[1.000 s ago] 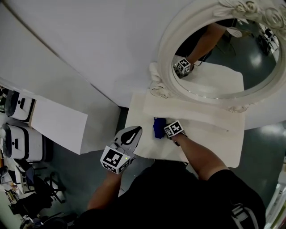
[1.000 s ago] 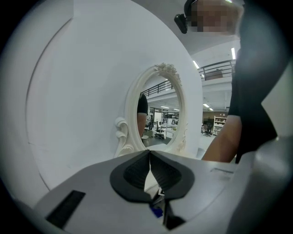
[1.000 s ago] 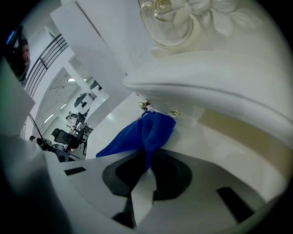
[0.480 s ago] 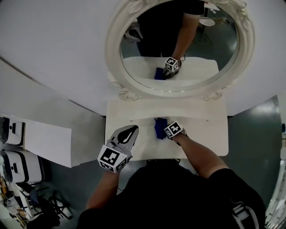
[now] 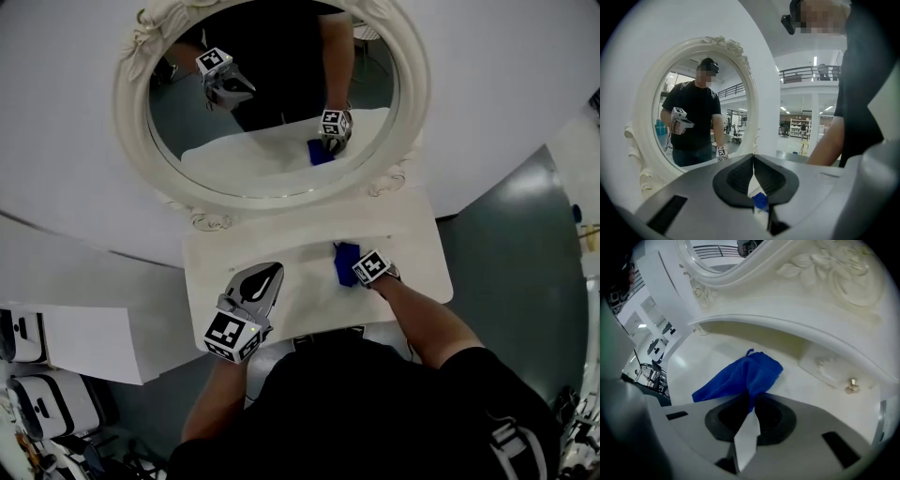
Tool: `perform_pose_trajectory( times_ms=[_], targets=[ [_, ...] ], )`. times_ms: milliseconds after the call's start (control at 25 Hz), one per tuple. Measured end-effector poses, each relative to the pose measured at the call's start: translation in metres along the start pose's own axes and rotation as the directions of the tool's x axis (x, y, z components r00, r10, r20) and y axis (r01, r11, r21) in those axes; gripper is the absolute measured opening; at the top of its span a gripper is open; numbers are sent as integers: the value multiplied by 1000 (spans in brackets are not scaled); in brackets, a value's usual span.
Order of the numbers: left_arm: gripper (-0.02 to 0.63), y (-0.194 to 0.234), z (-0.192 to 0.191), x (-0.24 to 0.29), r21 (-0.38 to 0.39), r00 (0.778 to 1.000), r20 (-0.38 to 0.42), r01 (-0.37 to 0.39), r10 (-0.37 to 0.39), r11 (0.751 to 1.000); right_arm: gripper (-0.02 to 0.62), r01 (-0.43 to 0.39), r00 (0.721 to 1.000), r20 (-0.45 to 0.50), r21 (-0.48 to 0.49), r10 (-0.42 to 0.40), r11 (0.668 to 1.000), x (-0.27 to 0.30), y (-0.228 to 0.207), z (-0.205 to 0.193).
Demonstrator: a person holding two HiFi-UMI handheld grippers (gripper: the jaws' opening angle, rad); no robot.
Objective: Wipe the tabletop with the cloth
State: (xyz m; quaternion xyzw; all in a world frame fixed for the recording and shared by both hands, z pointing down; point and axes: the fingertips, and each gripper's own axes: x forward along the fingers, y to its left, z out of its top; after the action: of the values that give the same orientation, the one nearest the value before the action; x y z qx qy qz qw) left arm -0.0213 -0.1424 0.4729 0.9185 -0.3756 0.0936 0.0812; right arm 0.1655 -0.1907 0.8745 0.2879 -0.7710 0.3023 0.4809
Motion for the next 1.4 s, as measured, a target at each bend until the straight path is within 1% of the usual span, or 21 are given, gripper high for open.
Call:
perform_pose_trajectory(
  times_ms=[240, 440, 600, 800, 960, 1080, 1200, 1320, 1400],
  targets=[
    [12, -30, 7, 40, 14, 997, -7, 80, -80, 997, 31, 92, 996, -12, 83, -92, 992, -35, -68, -48],
    [12, -46, 11, 62, 25, 993, -17, 119, -118, 993, 31, 166, 986, -18, 89, -165, 982, -60, -117, -78],
    [12, -56, 12, 74, 30, 991, -30, 134, -133, 991, 30, 214, 977, -19, 169, -214, 962, -80, -156, -105],
    [12, -65, 11, 83, 34, 989, -45, 141, -140, 989, 29, 254, 965, -9, 264, -261, 931, -97, -191, -137],
    [12, -69, 10, 86, 34, 988, -54, 143, -141, 989, 29, 270, 961, -15, 294, -278, 917, -105, -203, -151],
    [12, -71, 9, 87, 32, 988, -59, 143, -141, 989, 28, 242, 966, 13, 299, -258, 923, -106, -199, -147],
    [12, -72, 8, 86, 30, 989, -59, 140, -138, 990, 26, 278, 958, -15, 311, -288, 909, -107, -206, -153],
    [12, -70, 8, 82, 28, 991, -55, 127, -125, 991, 25, 293, 953, -28, 332, -301, 897, -109, -206, -150],
    [12, -67, 8, 77, 25, 992, -48, 115, -114, 993, 25, 263, 961, 0, 328, -278, 907, -107, -193, -139]
  ],
)
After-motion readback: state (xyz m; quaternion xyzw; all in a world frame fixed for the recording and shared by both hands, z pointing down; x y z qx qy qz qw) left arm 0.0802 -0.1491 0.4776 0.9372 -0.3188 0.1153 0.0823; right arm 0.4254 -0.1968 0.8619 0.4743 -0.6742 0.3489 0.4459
